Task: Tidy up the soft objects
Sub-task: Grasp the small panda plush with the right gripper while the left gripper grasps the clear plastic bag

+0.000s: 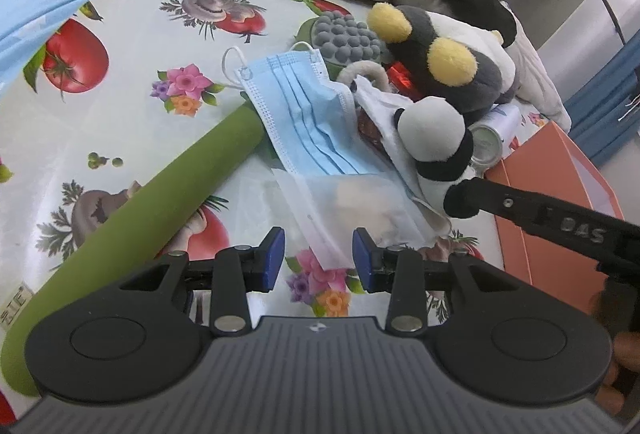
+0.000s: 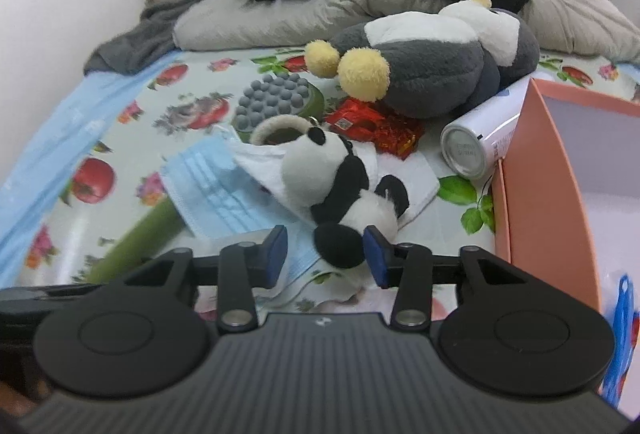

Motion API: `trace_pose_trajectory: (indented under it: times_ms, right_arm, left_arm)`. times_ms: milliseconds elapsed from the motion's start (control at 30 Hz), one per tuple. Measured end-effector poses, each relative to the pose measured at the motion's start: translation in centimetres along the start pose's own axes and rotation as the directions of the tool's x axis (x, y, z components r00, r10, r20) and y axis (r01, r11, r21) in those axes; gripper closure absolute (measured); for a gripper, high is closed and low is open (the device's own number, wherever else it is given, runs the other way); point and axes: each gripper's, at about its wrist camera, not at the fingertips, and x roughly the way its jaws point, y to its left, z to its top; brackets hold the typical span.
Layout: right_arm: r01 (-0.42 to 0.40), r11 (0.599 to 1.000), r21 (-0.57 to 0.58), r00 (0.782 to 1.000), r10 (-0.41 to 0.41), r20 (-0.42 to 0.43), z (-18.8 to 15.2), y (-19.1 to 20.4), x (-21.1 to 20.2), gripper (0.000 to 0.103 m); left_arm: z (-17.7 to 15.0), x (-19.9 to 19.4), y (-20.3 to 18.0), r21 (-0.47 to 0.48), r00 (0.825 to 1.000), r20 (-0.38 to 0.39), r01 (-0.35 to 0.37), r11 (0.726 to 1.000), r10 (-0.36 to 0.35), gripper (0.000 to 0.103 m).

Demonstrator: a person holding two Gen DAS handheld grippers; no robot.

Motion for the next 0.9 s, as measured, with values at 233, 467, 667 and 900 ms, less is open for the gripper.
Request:
trace_pose_trajectory:
  times_ms: [233, 467, 667, 900]
  right_arm:
    - [0.033, 0.999, -0.034, 0.999, -0.033, -0.001, -0.1, 0.3, 0.9, 0.079]
    - [0.045, 0.997, -0.063, 0.998, -0.042, 0.043, -0.1, 0.6, -1.2, 0.083]
    - [0.059, 0.994, -0.088, 0.995, -0.052, 0.084, -1.0, 1.0, -4.3, 0.086]
    - [0.081, 0.989, -0.121, 0.990, -0.066, 0.126, -2.9, 1.7, -8.5, 0.089]
  left_arm:
    - [-0.1, 1.0, -0.3, 0.008, 1.000, -0.013, 0.005, 1.000, -0.005, 0.087]
    - [-0.4, 0.0, -0.8, 0.022, 1.000, 0.028, -0.006, 1.000, 0.006, 0.101]
    - [-1.0, -2.8, -0.9, 0.013, 0.998, 0.068, 0.004, 1.000, -0.005, 0.102]
    - [-3.4, -6.5, -1.1, 0.009, 0.996, 0.083, 0.027, 1.000, -0.028, 0.102]
